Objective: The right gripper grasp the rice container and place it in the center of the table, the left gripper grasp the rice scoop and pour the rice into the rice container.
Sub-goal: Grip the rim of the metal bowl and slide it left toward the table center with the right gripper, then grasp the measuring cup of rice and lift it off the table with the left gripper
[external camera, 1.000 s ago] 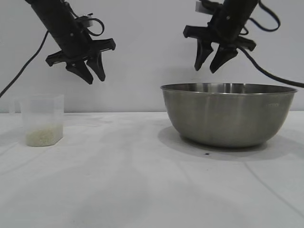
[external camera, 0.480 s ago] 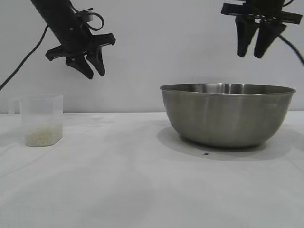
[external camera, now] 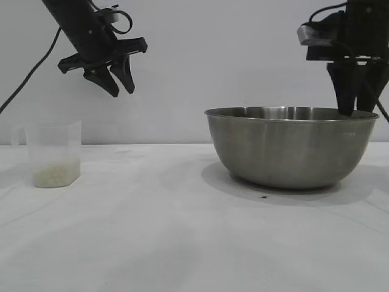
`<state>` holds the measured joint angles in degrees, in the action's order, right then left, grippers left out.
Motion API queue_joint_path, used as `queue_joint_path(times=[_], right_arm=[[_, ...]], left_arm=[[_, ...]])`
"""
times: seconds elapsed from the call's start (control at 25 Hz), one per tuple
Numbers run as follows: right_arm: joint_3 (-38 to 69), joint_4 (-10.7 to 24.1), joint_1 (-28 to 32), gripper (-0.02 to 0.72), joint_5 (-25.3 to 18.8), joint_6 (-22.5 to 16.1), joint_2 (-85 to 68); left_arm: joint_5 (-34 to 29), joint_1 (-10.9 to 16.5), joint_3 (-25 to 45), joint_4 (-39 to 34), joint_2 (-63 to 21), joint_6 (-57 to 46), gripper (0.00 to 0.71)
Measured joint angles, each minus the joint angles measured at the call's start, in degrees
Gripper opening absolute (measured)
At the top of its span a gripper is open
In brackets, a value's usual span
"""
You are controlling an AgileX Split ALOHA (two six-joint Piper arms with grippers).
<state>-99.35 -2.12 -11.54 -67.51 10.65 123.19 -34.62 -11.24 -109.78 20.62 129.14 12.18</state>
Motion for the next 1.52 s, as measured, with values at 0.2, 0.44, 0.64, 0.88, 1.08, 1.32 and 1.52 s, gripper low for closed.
queue_joint_path(times=[0.2,0.44,0.64,0.88,1.08,1.32,1.52], right_arm=[[0.0,-0.9,-6.8,0.000,-0.5,0.0,0.0],[0.0,-0.8,-10.5,0.093,-1.7,0.2,0.0],[1.7,-1.9,-9.6,0.369,0.8,0.3,-3.2],[25.2,-6.1,-11.0,0.409,26.9,2.1,-21.8],[50.1,-8.2,-16.5,0.409,43.2,11.1,-42.6],[57.6,-18.4,-15.2,0.409,31.6,11.2,-58.9],[58.8,-21.2,-10.2,0.409,13.6,10.5,-66.3]], left_arm=[[-0.4,0.0,0.0,-0.6,-1.3,0.0,0.216],[-1.9,0.0,0.0,-0.7,-2.0,0.0,0.216],[-2.6,0.0,0.0,-0.7,-3.8,0.0,0.216],[-2.6,0.0,0.0,-0.9,-6.4,0.0,0.216],[-2.8,0.0,0.0,-1.0,-6.6,0.0,0.216],[-3.3,0.0,0.0,-2.3,-6.6,0.0,0.216],[-4.3,0.0,0.2,-4.0,-7.2,0.0,0.216]])
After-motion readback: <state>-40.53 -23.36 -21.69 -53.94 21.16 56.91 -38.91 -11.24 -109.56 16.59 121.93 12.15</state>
